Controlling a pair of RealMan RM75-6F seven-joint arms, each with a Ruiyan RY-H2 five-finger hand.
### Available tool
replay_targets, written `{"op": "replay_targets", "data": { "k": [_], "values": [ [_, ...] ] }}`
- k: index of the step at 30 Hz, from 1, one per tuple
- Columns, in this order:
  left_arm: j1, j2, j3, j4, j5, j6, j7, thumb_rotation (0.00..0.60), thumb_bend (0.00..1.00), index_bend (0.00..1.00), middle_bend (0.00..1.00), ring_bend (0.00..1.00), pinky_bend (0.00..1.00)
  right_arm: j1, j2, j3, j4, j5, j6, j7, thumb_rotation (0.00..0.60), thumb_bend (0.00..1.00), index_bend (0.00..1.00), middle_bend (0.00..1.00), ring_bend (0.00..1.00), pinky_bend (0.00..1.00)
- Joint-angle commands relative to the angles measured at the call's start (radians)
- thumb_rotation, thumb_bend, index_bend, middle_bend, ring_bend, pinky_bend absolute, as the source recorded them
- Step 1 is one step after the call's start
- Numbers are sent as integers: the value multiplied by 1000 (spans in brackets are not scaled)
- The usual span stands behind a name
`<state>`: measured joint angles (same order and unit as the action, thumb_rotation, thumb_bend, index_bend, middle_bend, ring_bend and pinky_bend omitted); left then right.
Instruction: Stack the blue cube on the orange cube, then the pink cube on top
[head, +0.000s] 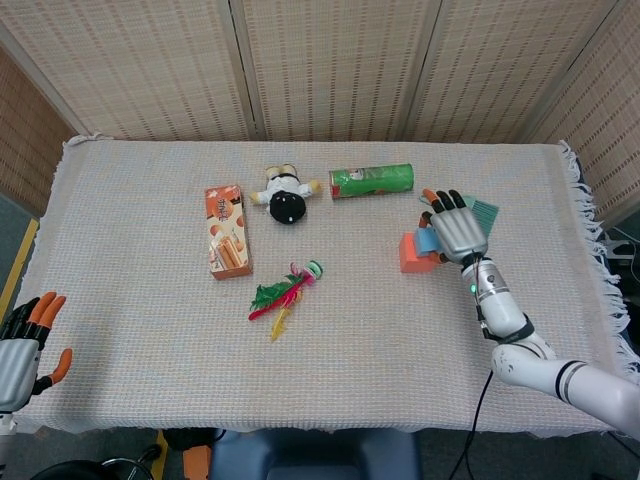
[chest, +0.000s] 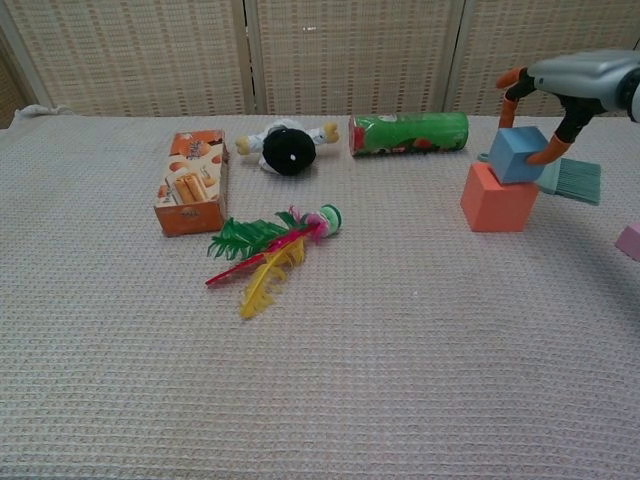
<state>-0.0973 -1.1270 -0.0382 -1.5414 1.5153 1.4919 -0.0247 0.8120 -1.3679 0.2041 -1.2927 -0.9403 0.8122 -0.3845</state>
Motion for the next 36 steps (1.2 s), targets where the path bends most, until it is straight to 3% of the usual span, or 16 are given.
{"op": "replay_targets", "data": {
  "k": [1,13,30,36],
  "values": [
    [0,0,0,0,0,0,0,600,453,0,0,0,85,-1,0,0,-3,4,3,-3,600,140,477,0,0,0],
    [1,6,2,0,5,1,-13,600,453,0,0,0,85,12,14,0,-66,128,24,-87,600,140,473,0,0,0],
    [0,8,5,1,4,-5,-18,600,453,0,0,0,85,33,-6,-15,-56,162,31,-106,600,140,458,0,0,0],
    [0,9,4,1,2,-5,-19,600,452,0,0,0,85,36,-7,-19,-57,168,33,-108,600,139,327,0,0,0]
  ]
}}
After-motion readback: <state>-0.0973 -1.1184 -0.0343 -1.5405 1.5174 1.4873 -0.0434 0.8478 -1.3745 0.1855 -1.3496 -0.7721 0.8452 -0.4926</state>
